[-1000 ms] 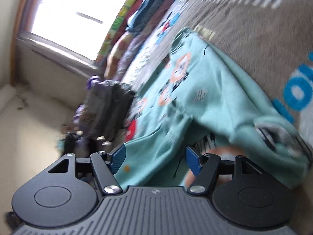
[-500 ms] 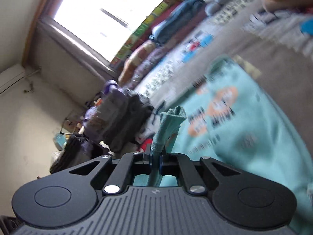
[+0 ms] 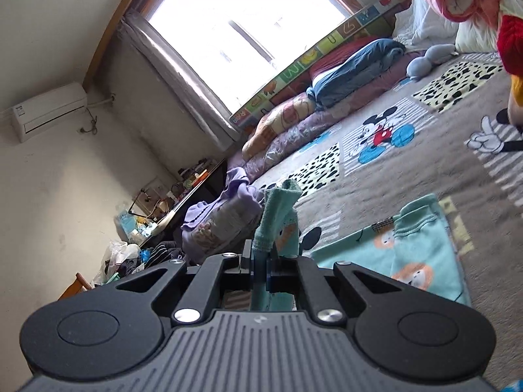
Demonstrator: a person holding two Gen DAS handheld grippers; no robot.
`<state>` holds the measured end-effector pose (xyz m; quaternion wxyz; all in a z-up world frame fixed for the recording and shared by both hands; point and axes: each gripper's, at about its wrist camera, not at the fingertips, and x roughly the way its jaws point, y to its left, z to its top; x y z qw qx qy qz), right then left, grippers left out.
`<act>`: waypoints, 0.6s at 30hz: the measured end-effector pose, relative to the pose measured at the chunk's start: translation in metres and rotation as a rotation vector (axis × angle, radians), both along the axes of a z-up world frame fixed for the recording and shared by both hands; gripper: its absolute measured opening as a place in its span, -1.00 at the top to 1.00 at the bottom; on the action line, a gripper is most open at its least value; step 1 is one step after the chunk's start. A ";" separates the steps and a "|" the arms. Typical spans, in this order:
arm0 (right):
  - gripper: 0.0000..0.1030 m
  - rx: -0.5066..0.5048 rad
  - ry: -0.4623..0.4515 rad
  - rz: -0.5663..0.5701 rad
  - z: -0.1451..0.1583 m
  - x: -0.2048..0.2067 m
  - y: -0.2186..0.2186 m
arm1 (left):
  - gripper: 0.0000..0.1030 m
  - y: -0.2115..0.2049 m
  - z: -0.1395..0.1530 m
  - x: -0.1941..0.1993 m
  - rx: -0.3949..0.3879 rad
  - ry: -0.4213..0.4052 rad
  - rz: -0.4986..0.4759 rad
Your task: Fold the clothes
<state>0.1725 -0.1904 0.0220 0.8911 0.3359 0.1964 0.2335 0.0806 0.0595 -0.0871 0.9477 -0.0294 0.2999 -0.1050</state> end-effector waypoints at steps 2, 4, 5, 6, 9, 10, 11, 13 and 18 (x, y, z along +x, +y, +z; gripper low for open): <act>0.84 0.012 -0.001 -0.016 -0.001 -0.003 -0.012 | 0.55 -0.016 -0.001 -0.005 0.106 -0.055 -0.002; 0.84 0.037 0.001 -0.036 -0.005 -0.008 -0.028 | 0.66 -0.032 -0.004 -0.010 0.223 -0.112 -0.019; 0.84 0.045 0.003 -0.048 -0.009 -0.012 -0.037 | 0.67 -0.041 -0.006 -0.013 0.287 -0.141 -0.036; 0.84 0.053 0.006 -0.057 -0.012 -0.014 -0.045 | 0.67 -0.050 -0.008 -0.016 0.351 -0.169 -0.053; 0.84 0.078 0.023 -0.090 -0.027 -0.022 -0.070 | 0.70 -0.070 -0.015 -0.022 0.492 -0.231 -0.104; 0.84 0.091 0.032 -0.106 -0.034 -0.026 -0.078 | 0.72 -0.075 -0.017 -0.024 0.527 -0.247 -0.120; 0.84 0.105 0.042 -0.122 -0.041 -0.029 -0.087 | 0.73 -0.080 -0.020 -0.025 0.561 -0.262 -0.137; 0.84 0.134 0.062 -0.158 -0.055 -0.036 -0.104 | 0.75 -0.090 -0.024 -0.028 0.631 -0.294 -0.170; 0.84 0.208 0.106 -0.227 -0.093 -0.051 -0.139 | 0.76 -0.109 -0.035 -0.030 0.733 -0.330 -0.243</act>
